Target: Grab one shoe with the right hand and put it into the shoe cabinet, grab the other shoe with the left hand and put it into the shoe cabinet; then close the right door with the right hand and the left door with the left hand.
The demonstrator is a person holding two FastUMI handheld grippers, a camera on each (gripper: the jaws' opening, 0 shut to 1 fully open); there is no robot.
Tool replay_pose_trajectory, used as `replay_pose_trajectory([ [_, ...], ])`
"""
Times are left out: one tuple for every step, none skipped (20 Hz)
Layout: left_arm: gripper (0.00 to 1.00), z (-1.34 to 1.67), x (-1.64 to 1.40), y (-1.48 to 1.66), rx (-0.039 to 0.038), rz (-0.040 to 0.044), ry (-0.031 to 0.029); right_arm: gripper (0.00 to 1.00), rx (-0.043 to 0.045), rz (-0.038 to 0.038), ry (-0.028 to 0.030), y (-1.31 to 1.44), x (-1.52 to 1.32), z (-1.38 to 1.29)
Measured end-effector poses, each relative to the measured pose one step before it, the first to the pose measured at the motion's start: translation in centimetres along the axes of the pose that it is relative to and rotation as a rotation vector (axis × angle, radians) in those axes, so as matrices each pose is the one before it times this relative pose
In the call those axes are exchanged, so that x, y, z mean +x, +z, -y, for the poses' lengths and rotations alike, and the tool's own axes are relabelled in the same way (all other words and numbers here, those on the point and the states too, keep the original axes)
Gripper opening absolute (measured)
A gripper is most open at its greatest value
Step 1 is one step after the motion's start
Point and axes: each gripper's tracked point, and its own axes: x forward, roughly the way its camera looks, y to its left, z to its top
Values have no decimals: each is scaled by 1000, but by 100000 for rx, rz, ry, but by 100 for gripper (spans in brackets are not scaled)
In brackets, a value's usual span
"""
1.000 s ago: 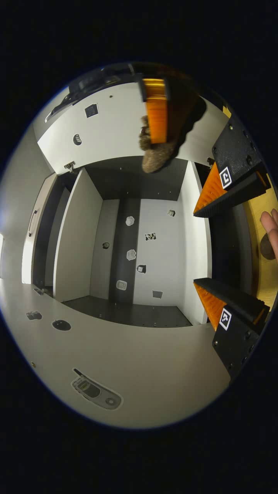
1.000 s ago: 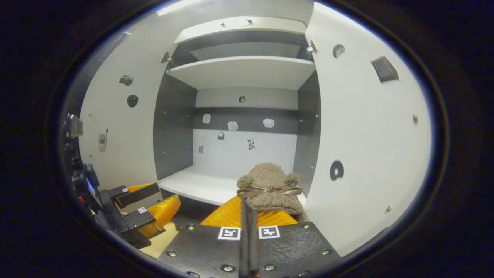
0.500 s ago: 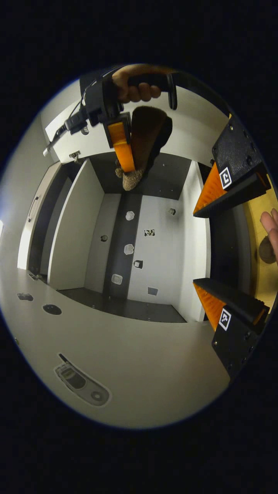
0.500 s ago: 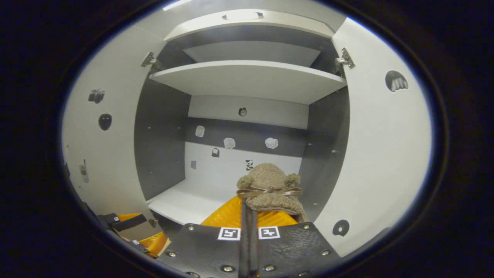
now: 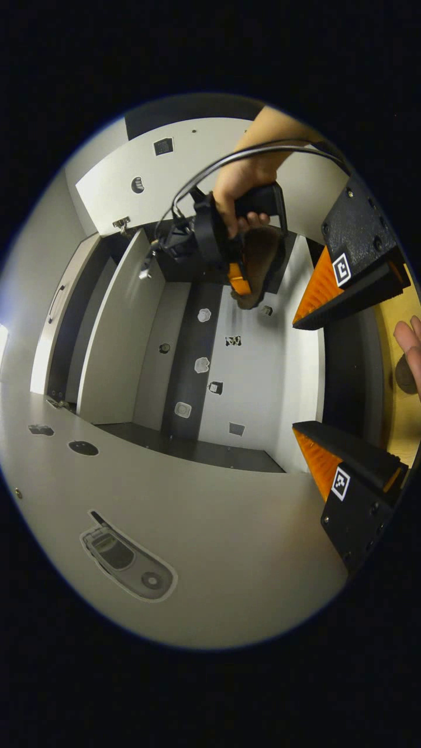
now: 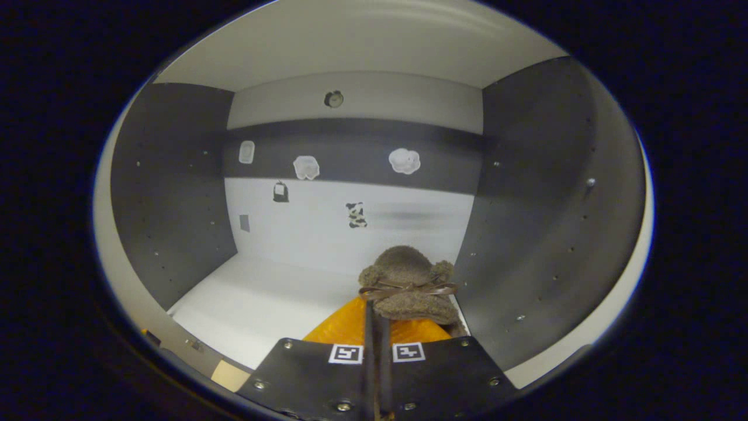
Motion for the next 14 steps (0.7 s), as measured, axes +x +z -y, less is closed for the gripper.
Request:
replay_pose_trajectory([
  [96,-199,61,-19,421,-187,666,4,625,-182,541,-219,1106,-207],
  [95,98,-7,-117,286,-106,105,4,259,25,684,-282,1112,-297],
  [95,145,82,52,438,326,-237,4,-119,131,299,-129,1006,-180],
  [95,-11,-7,83,941,359,19,4,-1493,-217,141,-365,934,-60],
  [96,-88,91,58,1405,571,550,4,-1368,-497,-699,-369,979,73],
  [96,-329,67,51,1379,383,1413,4,-1300,-1659,-1055,-485,826,67],
  [96,-303,-8,85,1390,484,1684,4,-551,-1761,-1104,-383,771,6],
  [95,-257,120,113,1077,561,1684,6,-1811,-311,-791,-291,512,29],
  [95,-80,127,29,719,355,1144,10,-1671,180,538,144,158,-172],
  [96,77,26,-43,509,64,239,19,-1375,-679,-1360,-490,601,316],
  [96,291,-29,-87,481,-110,-459,29,66,-227,443,358,-1073,-76],
  [96,206,13,-49,326,-301,-360,46,426,-132,-191,4,-674,140],
  [96,95,116,-210,174,-378,-122,63,2076,-158,1091,606,-1659,-206],
  [96,135,77,-164,91,-438,89,80,2586,-444,2128,-508,-132,-147],
])
